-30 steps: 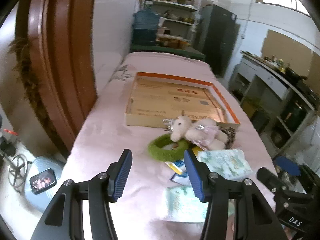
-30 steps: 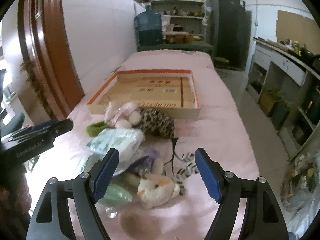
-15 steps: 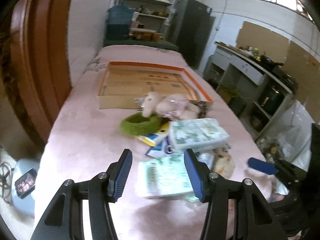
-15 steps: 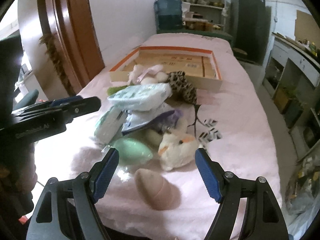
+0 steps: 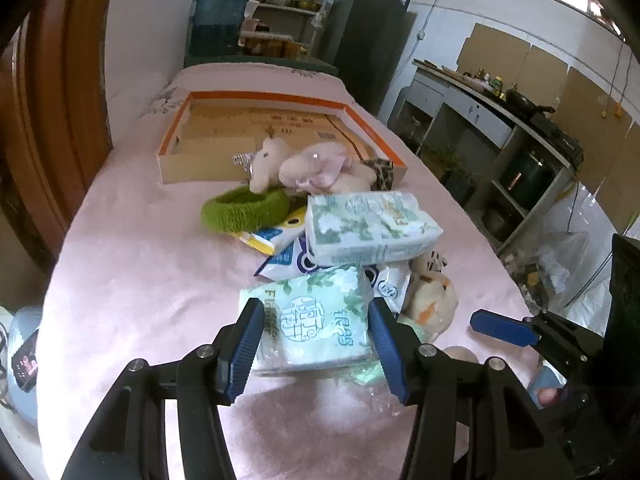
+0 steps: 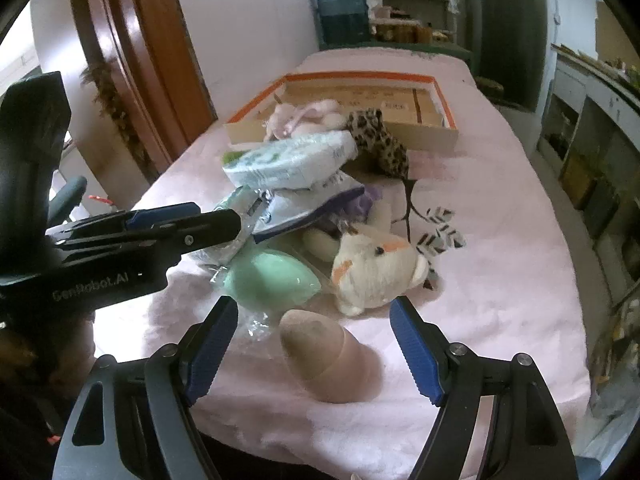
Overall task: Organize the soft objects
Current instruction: 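Grasp the beige egg sponge with the right tool while the left grasps the wipes pack, then carry the wipes pack and beige sponge in both tools over the box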
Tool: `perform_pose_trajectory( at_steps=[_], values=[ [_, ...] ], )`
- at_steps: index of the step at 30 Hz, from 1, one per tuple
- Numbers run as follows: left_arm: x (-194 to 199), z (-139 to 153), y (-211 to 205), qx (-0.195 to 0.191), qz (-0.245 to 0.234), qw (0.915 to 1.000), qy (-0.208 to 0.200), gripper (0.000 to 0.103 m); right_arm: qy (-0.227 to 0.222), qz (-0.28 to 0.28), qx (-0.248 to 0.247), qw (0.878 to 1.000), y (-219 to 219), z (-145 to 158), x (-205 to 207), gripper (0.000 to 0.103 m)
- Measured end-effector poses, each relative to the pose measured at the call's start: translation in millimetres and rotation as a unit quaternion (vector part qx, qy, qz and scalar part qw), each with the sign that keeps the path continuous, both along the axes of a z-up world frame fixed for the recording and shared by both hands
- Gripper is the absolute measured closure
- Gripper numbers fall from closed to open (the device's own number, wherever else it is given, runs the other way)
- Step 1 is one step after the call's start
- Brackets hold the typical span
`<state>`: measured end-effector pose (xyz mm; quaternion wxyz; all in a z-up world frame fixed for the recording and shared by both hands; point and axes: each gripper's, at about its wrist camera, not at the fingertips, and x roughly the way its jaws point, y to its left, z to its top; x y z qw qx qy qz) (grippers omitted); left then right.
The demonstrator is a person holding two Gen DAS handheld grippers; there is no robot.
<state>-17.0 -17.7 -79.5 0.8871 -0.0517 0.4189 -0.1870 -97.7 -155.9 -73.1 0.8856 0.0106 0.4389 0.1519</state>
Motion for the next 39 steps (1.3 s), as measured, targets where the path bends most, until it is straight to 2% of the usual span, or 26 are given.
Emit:
perform_pose_trajectory(
  at_steps=[5, 7, 8, 11, 15, 20, 28, 39],
  values=[
    [3, -8, 2, -0.011, -0.002, 0.9999, 0.007, 0.049, 0.02, 0.002, 0.011, 1.0, -2, -8, 2, 0.024],
    [3, -10, 4, -0.021, -0.002, 0.9998, 0.006, 0.051, 0.033, 0.003, 0.015, 0.999, -4, -12, 2, 0.04],
    [3, -10, 6, -0.029, -0.005, 0.9996, 0.004, 0.058, 0.037, 0.001, 0.015, 0.999, -5, -13, 3, 0.06],
    [-3, -6, 4, -0.034, -0.024, 0.999, -0.015, 0.078, 0.04, -0.001, 0.018, 0.999, -7, -12, 3, 0.06],
    [-10, -1, -2, -0.018, -0.031, 0.9988, -0.035, 0.086, 0.024, 0.005, 0.013, 1.0, -5, -5, -1, 0.061],
    [-11, 7, 7, -0.032, -0.021, 0.9983, -0.043, 0.09, 0.003, 0.012, 0.017, 1.0, -2, 7, -2, 0.062],
    [-12, 24, 17, -0.041, -0.008, 0.9974, -0.059, 0.092, -0.027, 0.029, 0.026, 0.999, 5, 30, 2, 0.062],
    [-14, 52, 26, -0.029, 0.012, 0.9948, -0.097, 0.092, -0.069, 0.059, 0.028, 0.995, 15, 57, 11, 0.062]
  ],
)
